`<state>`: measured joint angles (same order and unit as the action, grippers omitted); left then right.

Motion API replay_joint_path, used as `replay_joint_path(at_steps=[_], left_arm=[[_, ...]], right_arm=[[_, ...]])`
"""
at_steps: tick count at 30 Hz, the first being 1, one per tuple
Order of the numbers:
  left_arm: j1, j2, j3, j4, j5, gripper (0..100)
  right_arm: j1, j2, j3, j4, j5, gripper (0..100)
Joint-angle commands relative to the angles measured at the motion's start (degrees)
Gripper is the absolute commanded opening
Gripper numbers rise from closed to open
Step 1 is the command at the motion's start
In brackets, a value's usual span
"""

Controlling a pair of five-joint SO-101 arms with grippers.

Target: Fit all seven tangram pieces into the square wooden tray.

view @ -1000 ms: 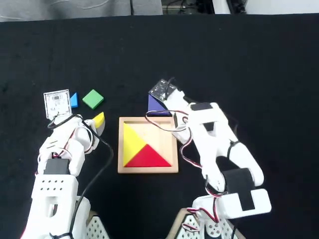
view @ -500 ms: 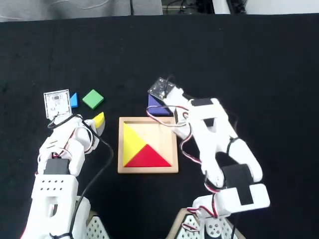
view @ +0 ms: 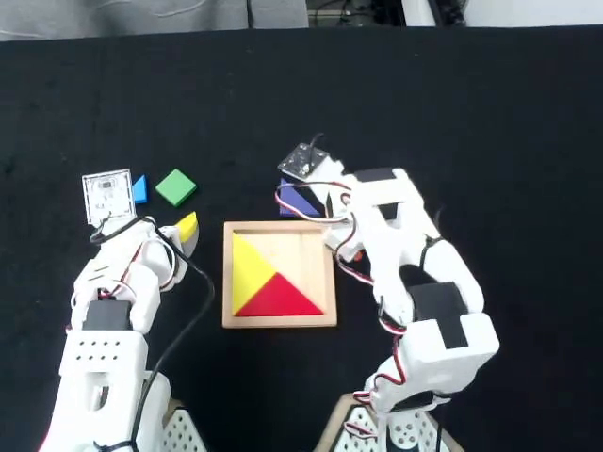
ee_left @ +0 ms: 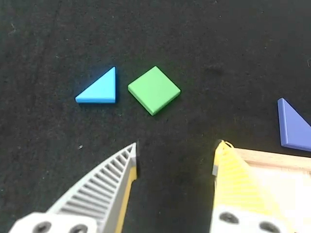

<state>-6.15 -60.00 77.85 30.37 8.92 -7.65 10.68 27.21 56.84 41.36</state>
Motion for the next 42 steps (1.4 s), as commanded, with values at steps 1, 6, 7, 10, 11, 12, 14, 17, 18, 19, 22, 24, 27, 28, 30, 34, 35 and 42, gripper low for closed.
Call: replay_joint_path(at_steps=[1, 6, 7, 10, 11, 12, 14, 17, 18, 19, 22, 24, 27, 28, 30, 34, 35, 42], left_arm=[[0.48, -0.97, -0.48, -1.23, 0.35, 25], [0.48, -0.97, -0.48, -1.23, 0.35, 25], [0.48, -0.97, -0.48, -1.23, 0.35, 25], [0.48, -0.97, -0.48, -1.23, 0.35, 25], [0.48, -0.97, -0.48, -1.23, 0.35, 25], [0.48, -0.97, -0.48, -1.23, 0.35, 25], [0.48, -0.97, -0.48, -1.23, 0.35, 25], [0.48, -0.97, -0.48, -1.23, 0.35, 25], [0.48, -0.97, -0.48, -1.23, 0.35, 25], [0.48, -0.97, -0.48, -1.23, 0.35, 25], [0.57, -0.97, -0.48, -1.23, 0.35, 25], [0.75, -0.97, -0.48, -1.23, 0.35, 25], [1.45, -0.97, -0.48, -0.97, 0.35, 25], [1.45, -0.97, -0.48, -0.97, 0.35, 25], [1.27, -0.97, -0.48, -0.97, 0.35, 25], [1.19, -0.97, -0.48, -0.97, 0.35, 25], [1.27, -0.97, -0.48, -0.97, 0.35, 25], [1.36, -0.97, -0.48, -0.97, 0.35, 25]], right_arm=[[3.6, 0.4, -2.07, 2.02, -1.85, 7.3], [5.36, 0.4, -5.49, 7.56, -7.3, 2.7], [5.19, 0.4, -5.58, 8.79, -7.65, 2.7], [4.92, 0.4, -5.58, 11.34, -10.11, 2.7], [5.1, 0.31, -5.67, 11.96, -11.96, 1.9], [5.19, 0.13, -5.76, 12.75, -13.19, 1.1], [5.27, -1.63, -5.41, 13.98, -15.21, 1.1], [5.01, -6.73, -2.24, 14.68, -19.52, 1.1], [4.92, -8.84, -0.66, 14.68, -21.27, 1.1], [4.84, -10.95, 0.92, 14.68, -23.03, 1.4], [4.84, -16.31, 4.97, 13.89, -27.16, 3.4], [4.04, -18.68, 8.04, 11.87, -27.25, 10.6], [0.53, -18.86, 12.09, 9.05, -24.7, 23.0], [-0.62, -18.59, 12.79, 8.79, -24.0, 25.1], [-1.32, -18.59, 13.23, 8.62, -24.0, 25.3], [1.41, -18.95, 11.91, 8.79, -24.0, 25.3], [2.81, -18.95, 11.12, 8.88, -24.0, 25.3], [6.77, -21.32, 9.01, 9.58, -23.65, 25.3]])
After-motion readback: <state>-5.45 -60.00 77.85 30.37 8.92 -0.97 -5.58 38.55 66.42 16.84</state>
